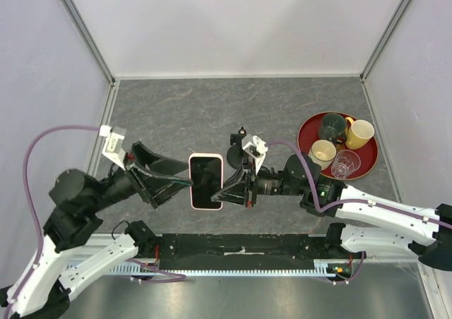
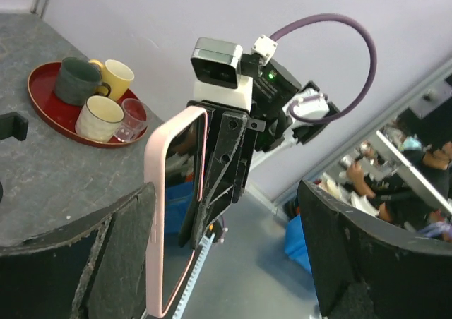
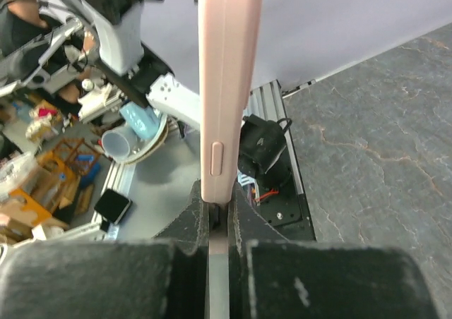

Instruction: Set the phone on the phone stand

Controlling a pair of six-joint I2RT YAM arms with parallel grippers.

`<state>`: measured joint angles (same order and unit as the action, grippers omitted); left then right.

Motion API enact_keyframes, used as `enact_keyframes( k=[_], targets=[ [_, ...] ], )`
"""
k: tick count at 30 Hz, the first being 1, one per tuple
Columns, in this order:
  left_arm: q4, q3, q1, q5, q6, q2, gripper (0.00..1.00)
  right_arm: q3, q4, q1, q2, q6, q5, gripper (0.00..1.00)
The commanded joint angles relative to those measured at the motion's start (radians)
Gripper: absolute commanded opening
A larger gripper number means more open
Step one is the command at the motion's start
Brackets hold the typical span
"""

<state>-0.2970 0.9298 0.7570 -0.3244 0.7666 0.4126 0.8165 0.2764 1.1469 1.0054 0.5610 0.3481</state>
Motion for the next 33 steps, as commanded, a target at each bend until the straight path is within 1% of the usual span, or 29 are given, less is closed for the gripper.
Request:
enact_keyframes(
  k=[1, 3, 5, 8, 9, 13, 17, 19, 24, 25, 26, 27, 28, 29, 31, 33],
  targets=[
    [-0.310, 0.200, -0.001, -0.263, -0.231, 0.243, 0.87, 0.128, -0.150, -0.004, -0.018, -0.130, 0.176, 0.00],
    [-0.323, 0.247, -0.001, -0.353, -0.263, 0.288, 0.82, 0.173, -0.206, -0.004, -0.002, -0.173, 0.201, 0.00],
    [-0.321, 0.262, -0.001, -0.378, -0.280, 0.313, 0.79, 0.194, -0.258, -0.004, -0.002, -0.197, 0.204, 0.00],
    [-0.327, 0.265, 0.001, -0.419, -0.300, 0.345, 0.79, 0.210, -0.273, -0.003, -0.011, -0.210, 0.222, 0.00],
    [-0.330, 0.267, 0.001, -0.424, -0.303, 0.351, 0.79, 0.216, -0.307, -0.004, -0.011, -0.223, 0.221, 0.00],
    [-0.349, 0.279, 0.001, -0.363, -0.308, 0.356, 0.81, 0.211, -0.348, -0.004, -0.042, -0.242, 0.198, 0.00],
    [-0.390, 0.288, 0.001, -0.196, -0.297, 0.336, 0.84, 0.205, -0.358, -0.004, -0.073, -0.242, 0.192, 0.00],
    [-0.358, 0.265, -0.001, -0.208, -0.290, 0.328, 0.86, 0.205, -0.359, -0.004, -0.070, -0.242, 0.203, 0.00],
    [-0.361, 0.267, 0.001, -0.231, -0.289, 0.353, 0.85, 0.205, -0.364, -0.003, -0.070, -0.251, 0.207, 0.00],
    [-0.332, 0.255, -0.001, -0.249, -0.283, 0.350, 0.82, 0.205, -0.362, -0.004, -0.071, -0.250, 0.204, 0.00],
    [-0.312, 0.245, 0.001, -0.298, -0.277, 0.344, 0.79, 0.207, -0.362, -0.003, -0.074, -0.250, 0.204, 0.00],
    [-0.294, 0.238, -0.001, -0.327, -0.273, 0.341, 0.74, 0.207, -0.362, -0.003, -0.074, -0.250, 0.203, 0.00],
    [-0.253, 0.221, -0.001, -0.367, -0.267, 0.347, 0.64, 0.207, -0.362, -0.003, -0.074, -0.250, 0.203, 0.00],
    [-0.245, 0.216, 0.001, -0.439, -0.263, 0.357, 0.60, 0.210, -0.359, -0.003, -0.070, -0.250, 0.206, 0.00],
    [-0.222, 0.208, -0.001, -0.478, -0.268, 0.383, 0.50, 0.220, -0.359, -0.003, -0.064, -0.248, 0.216, 0.00],
    [-0.214, 0.210, 0.001, -0.501, -0.274, 0.396, 0.46, 0.228, -0.364, -0.003, -0.050, -0.251, 0.229, 0.00]
  ],
)
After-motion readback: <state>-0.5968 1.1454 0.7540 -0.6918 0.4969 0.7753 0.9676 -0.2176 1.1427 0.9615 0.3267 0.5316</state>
